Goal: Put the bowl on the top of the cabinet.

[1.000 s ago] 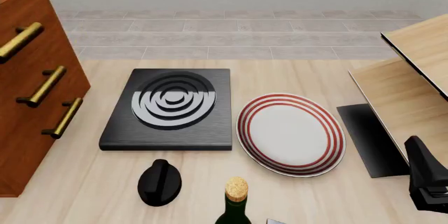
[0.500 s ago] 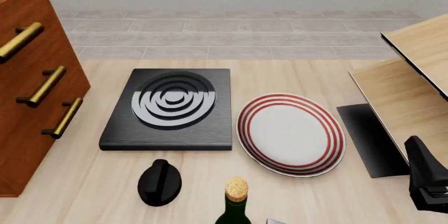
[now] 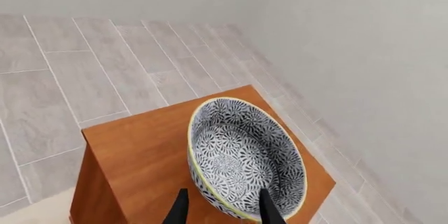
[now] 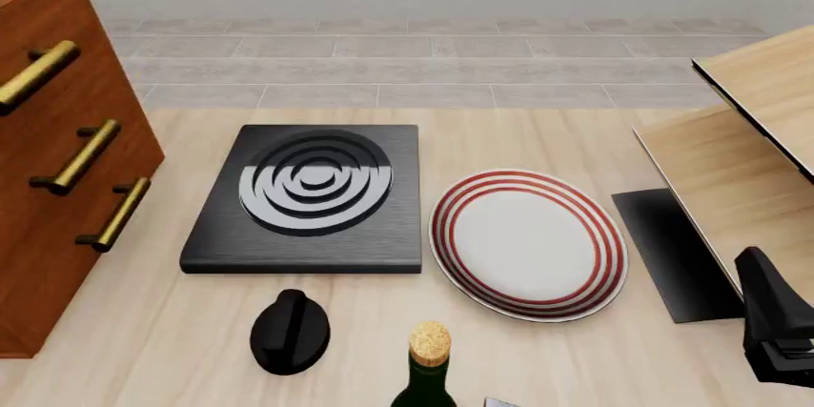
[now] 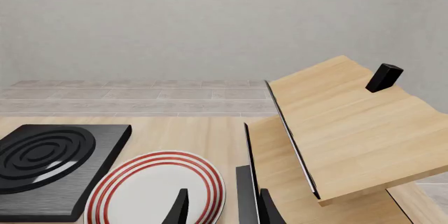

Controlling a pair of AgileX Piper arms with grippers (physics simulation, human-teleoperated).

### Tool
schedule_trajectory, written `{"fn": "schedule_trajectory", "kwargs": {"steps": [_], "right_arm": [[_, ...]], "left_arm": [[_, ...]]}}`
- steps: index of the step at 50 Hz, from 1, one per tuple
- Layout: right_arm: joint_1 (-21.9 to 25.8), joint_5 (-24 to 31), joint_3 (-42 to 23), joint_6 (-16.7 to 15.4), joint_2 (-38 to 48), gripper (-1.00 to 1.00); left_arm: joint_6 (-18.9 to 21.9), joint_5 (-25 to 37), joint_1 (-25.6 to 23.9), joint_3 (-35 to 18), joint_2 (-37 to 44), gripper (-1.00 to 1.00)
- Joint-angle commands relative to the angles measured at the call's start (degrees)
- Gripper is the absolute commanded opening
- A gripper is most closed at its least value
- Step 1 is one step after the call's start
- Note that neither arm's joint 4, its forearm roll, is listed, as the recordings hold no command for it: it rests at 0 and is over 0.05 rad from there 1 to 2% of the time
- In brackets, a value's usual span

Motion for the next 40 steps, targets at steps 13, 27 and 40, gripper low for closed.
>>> {"fn": "schedule_trajectory", "kwargs": {"steps": [13,27,40], "right_arm": [[0.01,0.00,0.00,0.00,0.00,1.00],[-0.01,0.00,0.00,-0.01,-0.01,1.00],[0.00,0.00,0.00,0.01,0.00,1.00]], "left_arm": [[-0.22,0.77,-0.86,-0.03,-4.26,1.00],[0.05,0.53,-0.10,1.24,-8.71,1.00],[-0.07,-0.19,2.20,1.34,-16.51,1.00]]}}
